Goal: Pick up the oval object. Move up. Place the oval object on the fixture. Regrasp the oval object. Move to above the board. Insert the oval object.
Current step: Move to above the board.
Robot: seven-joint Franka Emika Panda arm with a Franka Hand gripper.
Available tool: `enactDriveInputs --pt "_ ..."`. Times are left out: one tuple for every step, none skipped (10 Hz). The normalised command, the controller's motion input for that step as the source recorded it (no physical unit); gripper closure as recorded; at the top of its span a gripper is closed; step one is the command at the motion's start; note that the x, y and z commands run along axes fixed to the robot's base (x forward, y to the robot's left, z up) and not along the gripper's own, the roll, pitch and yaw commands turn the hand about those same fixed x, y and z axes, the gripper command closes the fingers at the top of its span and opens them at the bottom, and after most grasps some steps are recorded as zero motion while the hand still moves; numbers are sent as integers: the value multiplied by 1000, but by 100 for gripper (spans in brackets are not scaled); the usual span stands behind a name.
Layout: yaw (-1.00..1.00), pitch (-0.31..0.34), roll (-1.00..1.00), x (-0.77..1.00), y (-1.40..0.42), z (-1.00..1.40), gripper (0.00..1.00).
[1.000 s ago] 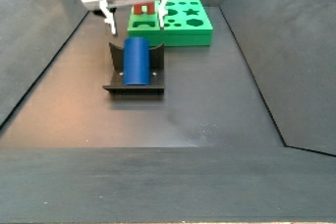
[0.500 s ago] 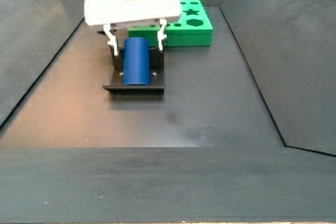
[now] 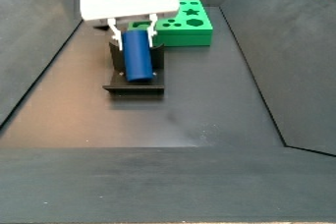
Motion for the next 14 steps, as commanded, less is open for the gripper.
enactDriveInputs --pt "79 -92 -162 -25 -10 1000 100" --pt "57 -99 -124 -26 -10 1000 100" --pt "-1 -80 -70 -27 -10 1000 100" --pt "-20 -65 -55 -29 -9 1000 100" --pt "-45 -30 -40 -30 -10 1000 100" --pt "-53 -11 -39 -31 -10 1000 100" --pt "-51 27 -50 -33 -9 1000 100" --pt "-46 43 -53 -35 -8 1000 100" --pt "-33 67 -52 -37 -10 1000 100" --pt "-14 81 -50 -38 -9 1000 100" --pt "1 85 -50 -38 -12 1000 100" --pt "10 89 -52 -38 -12 1000 100" --pt "29 95 -55 -33 -13 1000 100" --pt "41 101 -52 -29 -16 1000 100"
